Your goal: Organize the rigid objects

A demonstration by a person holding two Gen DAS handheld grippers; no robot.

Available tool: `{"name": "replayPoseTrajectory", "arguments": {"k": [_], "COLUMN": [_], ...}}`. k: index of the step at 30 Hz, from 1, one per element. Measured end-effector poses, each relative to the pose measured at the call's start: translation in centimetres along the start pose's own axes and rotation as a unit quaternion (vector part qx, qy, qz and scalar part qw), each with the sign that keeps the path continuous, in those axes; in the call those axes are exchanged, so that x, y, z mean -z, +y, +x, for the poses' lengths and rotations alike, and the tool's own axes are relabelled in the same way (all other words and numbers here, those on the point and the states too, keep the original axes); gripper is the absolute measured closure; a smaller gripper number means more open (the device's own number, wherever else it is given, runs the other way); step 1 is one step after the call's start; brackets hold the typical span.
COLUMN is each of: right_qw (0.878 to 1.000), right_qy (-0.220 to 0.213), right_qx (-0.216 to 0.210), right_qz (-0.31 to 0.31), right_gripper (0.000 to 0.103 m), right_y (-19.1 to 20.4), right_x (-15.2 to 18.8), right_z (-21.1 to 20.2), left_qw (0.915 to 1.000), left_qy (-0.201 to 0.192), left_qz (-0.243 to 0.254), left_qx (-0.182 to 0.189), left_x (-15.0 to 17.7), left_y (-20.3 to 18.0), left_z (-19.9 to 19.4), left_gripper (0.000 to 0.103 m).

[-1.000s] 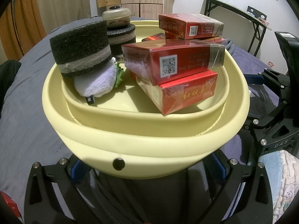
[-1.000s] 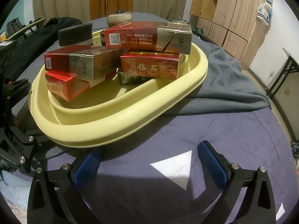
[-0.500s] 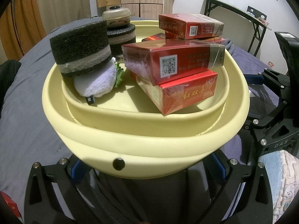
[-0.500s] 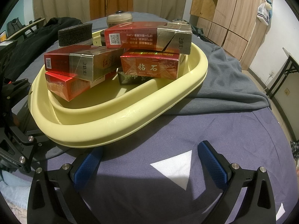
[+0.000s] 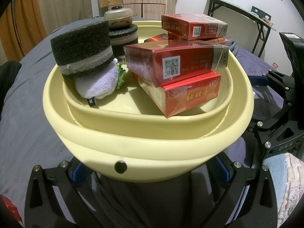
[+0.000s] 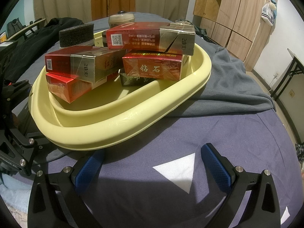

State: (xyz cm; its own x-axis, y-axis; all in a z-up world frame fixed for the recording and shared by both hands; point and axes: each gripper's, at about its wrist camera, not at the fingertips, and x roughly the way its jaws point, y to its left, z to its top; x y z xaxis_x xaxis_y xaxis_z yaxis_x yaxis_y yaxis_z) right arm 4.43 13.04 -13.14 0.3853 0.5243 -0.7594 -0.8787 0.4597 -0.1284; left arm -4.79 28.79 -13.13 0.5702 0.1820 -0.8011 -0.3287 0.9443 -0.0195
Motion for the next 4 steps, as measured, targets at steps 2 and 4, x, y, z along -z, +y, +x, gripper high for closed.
{"name": "replayPoseTrajectory", "arguments": {"k": [2,4], "right_qw": [1.0,1.0], "right_qy": [0.0,0.0], "right_qx": [0.0,0.0], "right_qz": [0.0,0.0], "right_gripper": [0.0,0.0], "right_y": [-0.04,0.0], "right_x": [0.0,0.0], "right_z": [0.0,0.0], "left_qw": [1.0,1.0], "left_qy": [0.0,0.0], "left_qz": [0.0,0.0], "left_qx": [0.0,0.0], "left_x": [0.0,0.0], "left_y": [-0.01,0.01], "left_z": [0.0,0.01], "left_gripper": [0.0,0.0]}}
